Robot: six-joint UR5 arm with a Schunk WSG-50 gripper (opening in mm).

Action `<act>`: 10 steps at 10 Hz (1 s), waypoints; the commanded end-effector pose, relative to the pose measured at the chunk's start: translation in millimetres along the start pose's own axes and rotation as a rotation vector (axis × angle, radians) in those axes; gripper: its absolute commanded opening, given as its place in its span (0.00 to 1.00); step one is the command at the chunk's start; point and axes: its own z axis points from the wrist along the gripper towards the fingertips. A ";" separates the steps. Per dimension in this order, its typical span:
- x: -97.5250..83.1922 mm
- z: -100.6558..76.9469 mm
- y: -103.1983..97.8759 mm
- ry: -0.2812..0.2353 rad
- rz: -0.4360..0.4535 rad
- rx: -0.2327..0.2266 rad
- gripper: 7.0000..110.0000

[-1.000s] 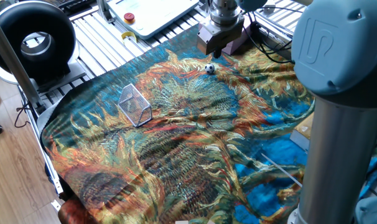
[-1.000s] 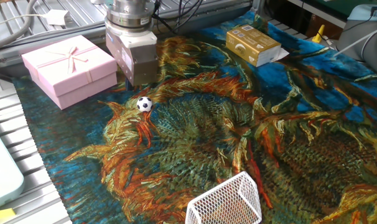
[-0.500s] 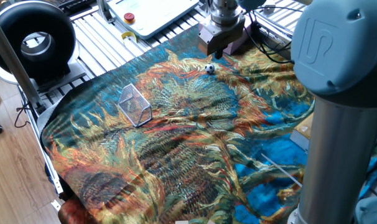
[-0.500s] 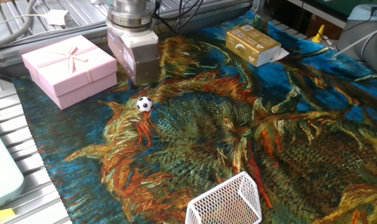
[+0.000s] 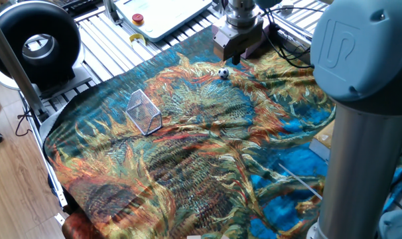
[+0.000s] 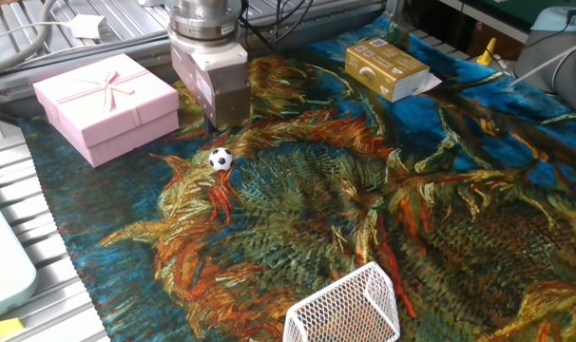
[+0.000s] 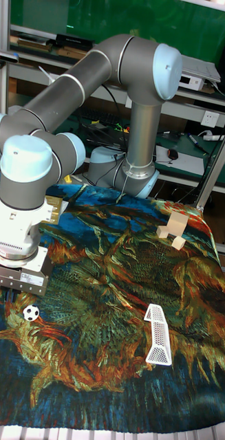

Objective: Push the soccer ball into the goal

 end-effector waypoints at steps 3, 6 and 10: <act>3.5 9.4 -0.9 -0.019 0.013 0.000 0.00; 0.3 13.3 9.9 -0.027 0.024 -0.034 0.00; -3.4 19.3 22.3 -0.042 0.042 -0.036 0.00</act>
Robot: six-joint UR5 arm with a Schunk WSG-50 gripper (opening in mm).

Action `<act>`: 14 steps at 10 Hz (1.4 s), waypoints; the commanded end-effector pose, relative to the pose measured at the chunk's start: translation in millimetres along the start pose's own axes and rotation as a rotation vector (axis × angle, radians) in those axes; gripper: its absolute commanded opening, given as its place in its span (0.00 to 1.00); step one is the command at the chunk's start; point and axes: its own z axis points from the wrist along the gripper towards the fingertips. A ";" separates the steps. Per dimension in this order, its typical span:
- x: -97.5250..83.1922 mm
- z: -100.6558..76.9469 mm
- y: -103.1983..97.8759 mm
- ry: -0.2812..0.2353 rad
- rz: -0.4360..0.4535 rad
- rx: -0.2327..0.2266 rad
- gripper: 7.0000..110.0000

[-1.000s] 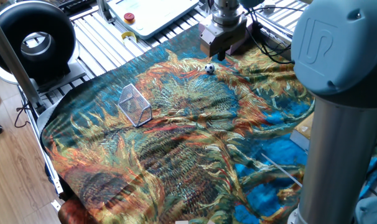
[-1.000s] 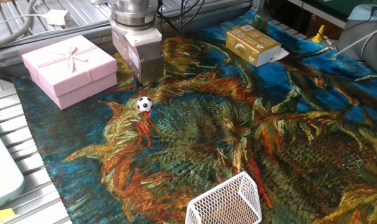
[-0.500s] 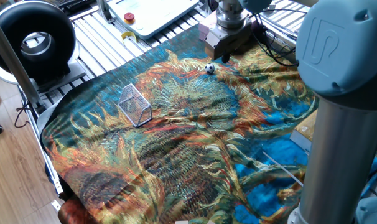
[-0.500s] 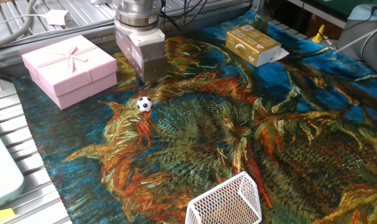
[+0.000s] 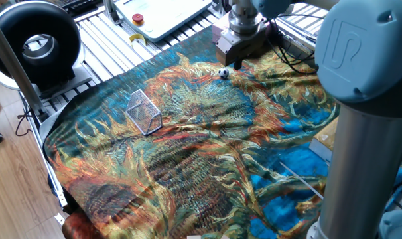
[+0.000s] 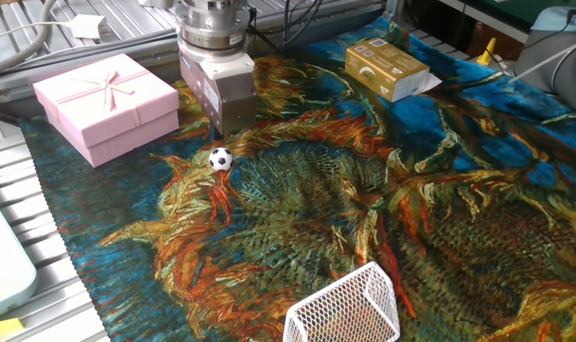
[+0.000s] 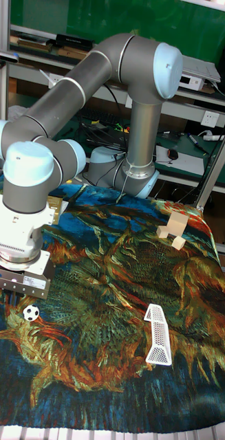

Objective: Push the soccer ball into the goal

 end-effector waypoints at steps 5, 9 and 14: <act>-7.1 4.9 20.0 -0.022 0.033 -0.015 0.00; -11.0 3.9 23.2 -0.029 0.039 -0.007 0.00; -19.4 4.5 -5.2 -0.030 -0.008 0.006 0.00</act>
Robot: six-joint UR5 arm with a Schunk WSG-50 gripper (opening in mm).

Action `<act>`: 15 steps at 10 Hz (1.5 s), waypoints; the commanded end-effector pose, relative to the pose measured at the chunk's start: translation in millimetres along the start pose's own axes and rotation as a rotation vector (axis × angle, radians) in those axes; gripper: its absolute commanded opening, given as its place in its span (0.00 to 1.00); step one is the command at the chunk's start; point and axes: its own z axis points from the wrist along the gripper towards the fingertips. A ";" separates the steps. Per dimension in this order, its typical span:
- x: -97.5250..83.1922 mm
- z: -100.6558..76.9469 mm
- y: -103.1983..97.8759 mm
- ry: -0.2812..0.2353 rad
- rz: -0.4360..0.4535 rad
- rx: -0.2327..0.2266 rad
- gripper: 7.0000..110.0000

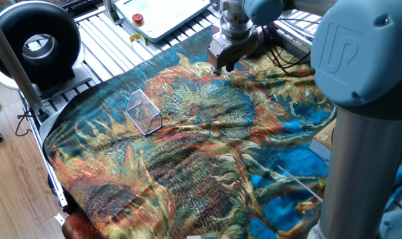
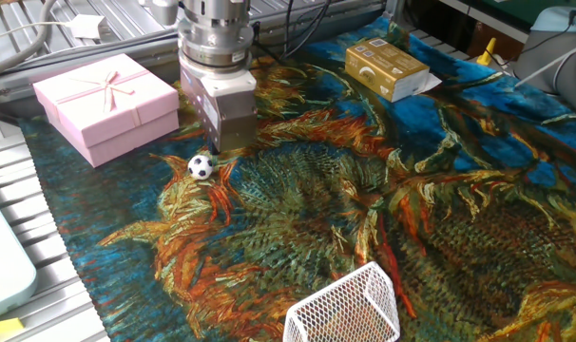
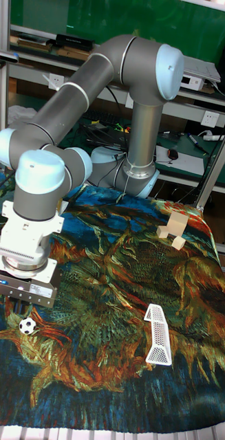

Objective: Push the soccer ball into the goal

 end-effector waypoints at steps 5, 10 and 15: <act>-21.2 0.8 -6.2 -0.009 0.000 -0.018 0.00; -27.5 1.9 15.3 -0.004 0.033 -0.034 0.00; -23.6 3.1 31.4 -0.004 0.055 -0.025 0.00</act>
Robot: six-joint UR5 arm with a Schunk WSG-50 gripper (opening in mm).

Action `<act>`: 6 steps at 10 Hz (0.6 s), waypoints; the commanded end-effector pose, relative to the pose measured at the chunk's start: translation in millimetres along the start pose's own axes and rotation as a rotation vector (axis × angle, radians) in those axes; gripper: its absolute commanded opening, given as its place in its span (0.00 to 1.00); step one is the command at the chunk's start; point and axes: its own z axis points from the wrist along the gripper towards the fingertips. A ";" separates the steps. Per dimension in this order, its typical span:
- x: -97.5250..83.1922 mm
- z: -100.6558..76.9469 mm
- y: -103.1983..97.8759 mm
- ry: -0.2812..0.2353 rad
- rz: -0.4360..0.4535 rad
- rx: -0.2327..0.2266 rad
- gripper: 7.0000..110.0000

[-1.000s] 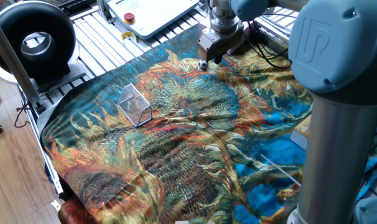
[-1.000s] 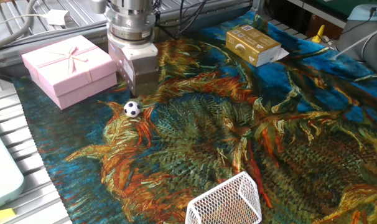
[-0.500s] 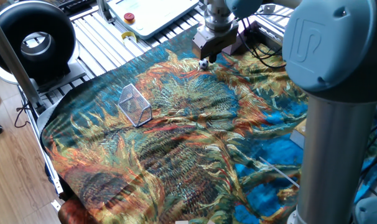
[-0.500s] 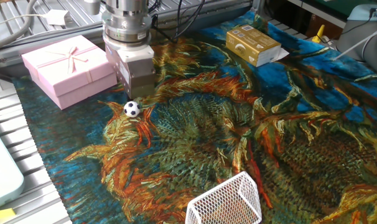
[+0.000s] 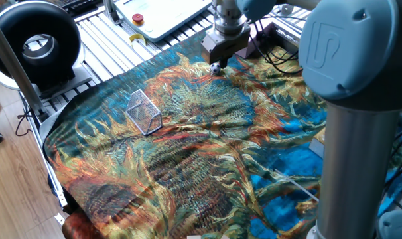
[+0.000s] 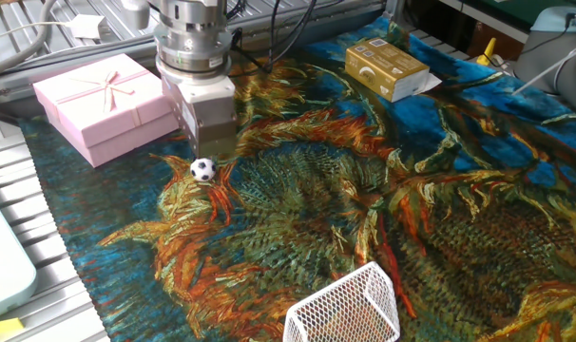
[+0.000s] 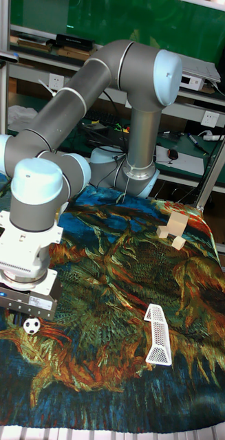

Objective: Push the soccer ball into the goal

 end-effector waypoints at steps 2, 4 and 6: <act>0.4 -3.6 16.5 -0.004 0.030 0.005 0.00; 1.1 -9.2 22.8 0.004 0.037 0.007 0.00; 0.5 -8.4 29.4 -0.001 0.045 0.007 0.00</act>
